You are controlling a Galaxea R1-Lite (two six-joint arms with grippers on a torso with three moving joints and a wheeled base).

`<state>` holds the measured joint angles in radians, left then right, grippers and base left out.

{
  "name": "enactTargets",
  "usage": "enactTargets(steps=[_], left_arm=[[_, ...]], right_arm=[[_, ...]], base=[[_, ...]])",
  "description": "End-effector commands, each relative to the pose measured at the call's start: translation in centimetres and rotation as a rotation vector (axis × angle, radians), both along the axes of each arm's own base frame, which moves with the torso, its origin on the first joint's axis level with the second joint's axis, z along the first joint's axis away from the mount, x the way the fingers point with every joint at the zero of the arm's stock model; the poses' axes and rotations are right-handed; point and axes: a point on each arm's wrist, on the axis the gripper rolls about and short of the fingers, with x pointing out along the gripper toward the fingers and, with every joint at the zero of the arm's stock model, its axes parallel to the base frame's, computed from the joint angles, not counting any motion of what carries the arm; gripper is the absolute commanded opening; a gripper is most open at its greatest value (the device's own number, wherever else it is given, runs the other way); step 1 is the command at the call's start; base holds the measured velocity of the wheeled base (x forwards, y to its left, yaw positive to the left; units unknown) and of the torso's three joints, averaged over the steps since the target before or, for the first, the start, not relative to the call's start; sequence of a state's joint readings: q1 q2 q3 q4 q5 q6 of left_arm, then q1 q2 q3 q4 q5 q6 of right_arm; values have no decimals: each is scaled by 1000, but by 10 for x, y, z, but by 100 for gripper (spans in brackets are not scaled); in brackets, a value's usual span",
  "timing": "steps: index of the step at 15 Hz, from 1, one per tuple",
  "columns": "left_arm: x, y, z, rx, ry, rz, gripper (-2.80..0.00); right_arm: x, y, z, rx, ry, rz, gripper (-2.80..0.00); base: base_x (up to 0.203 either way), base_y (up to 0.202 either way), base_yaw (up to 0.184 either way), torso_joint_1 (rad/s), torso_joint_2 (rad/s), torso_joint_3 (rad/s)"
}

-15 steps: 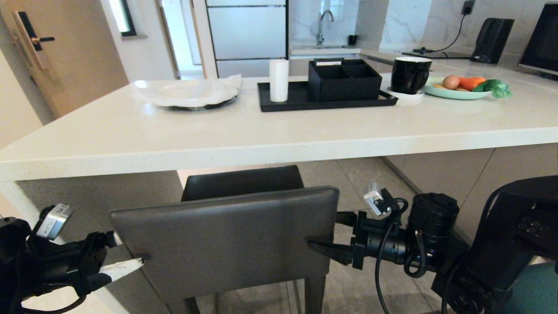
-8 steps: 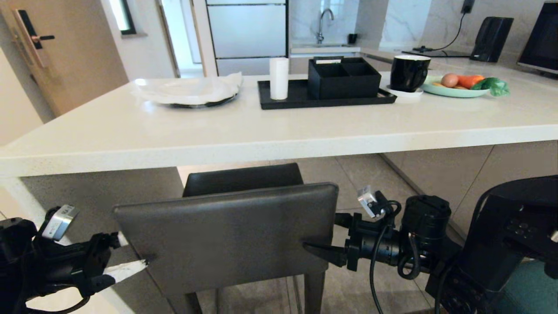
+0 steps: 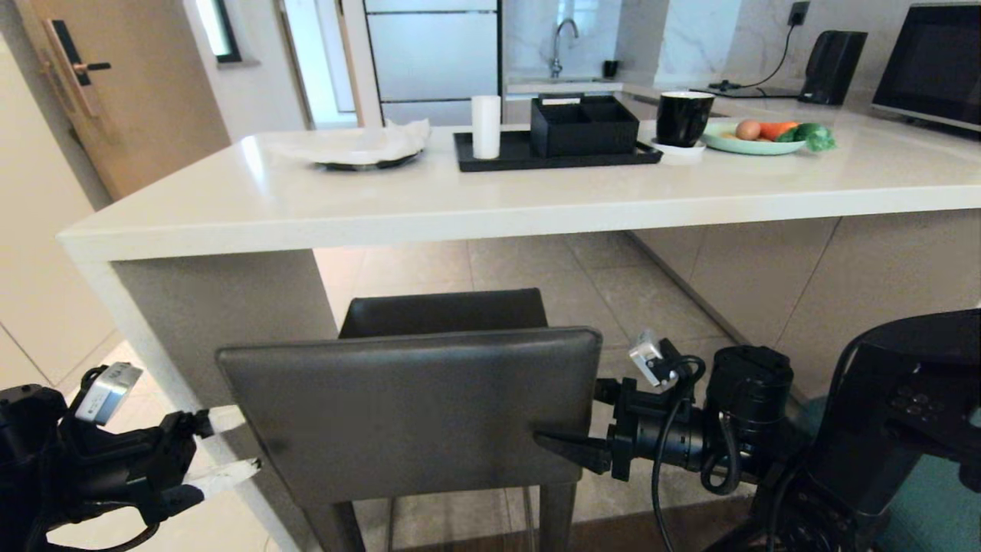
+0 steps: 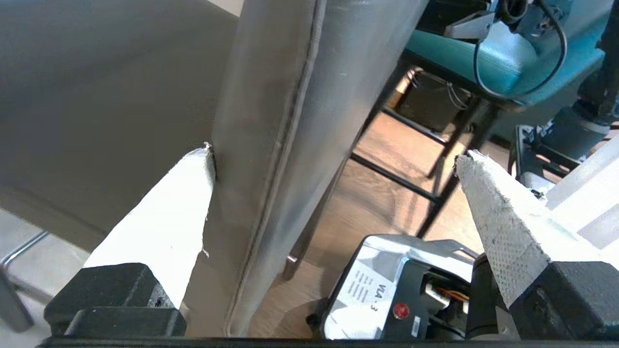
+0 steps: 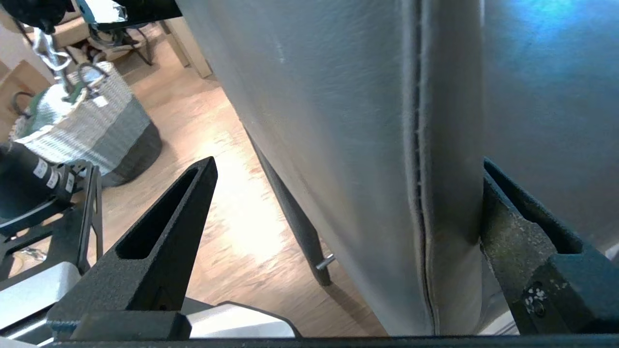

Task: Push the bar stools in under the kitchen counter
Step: Pull the gray chair out from under the dining table

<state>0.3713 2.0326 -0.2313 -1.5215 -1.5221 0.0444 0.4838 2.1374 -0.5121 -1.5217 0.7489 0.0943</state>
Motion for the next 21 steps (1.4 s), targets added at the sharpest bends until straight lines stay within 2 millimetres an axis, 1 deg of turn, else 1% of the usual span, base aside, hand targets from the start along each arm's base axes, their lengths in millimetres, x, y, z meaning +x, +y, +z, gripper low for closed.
enactTargets(steps=[1,5,8,11,15,21], left_arm=[[-1,0,2,2,-12,-7,0],[-5,-3,3,1,-7,-12,0],[-14,-7,-1,-7,14,-12,0],[-26,-10,-1,-17,39,-7,0],[-37,-13,-3,-21,51,-2,0],[-38,-13,-2,-20,49,-2,0]], right_arm=[[0,0,1,5,-7,5,0],[-1,0,1,4,-6,5,0],[-3,-1,1,1,-2,7,0],[-3,-1,3,4,-7,6,0],[-6,-3,2,-2,1,7,0],[-6,-3,-1,-7,11,5,0]], base=[[-194,0,-1,2,3,-2],[-195,0,-2,-1,2,1],[-197,0,-3,2,-2,3],[-195,0,-2,3,2,5],[-195,0,-2,2,-3,2],[-195,0,-1,9,2,3]])
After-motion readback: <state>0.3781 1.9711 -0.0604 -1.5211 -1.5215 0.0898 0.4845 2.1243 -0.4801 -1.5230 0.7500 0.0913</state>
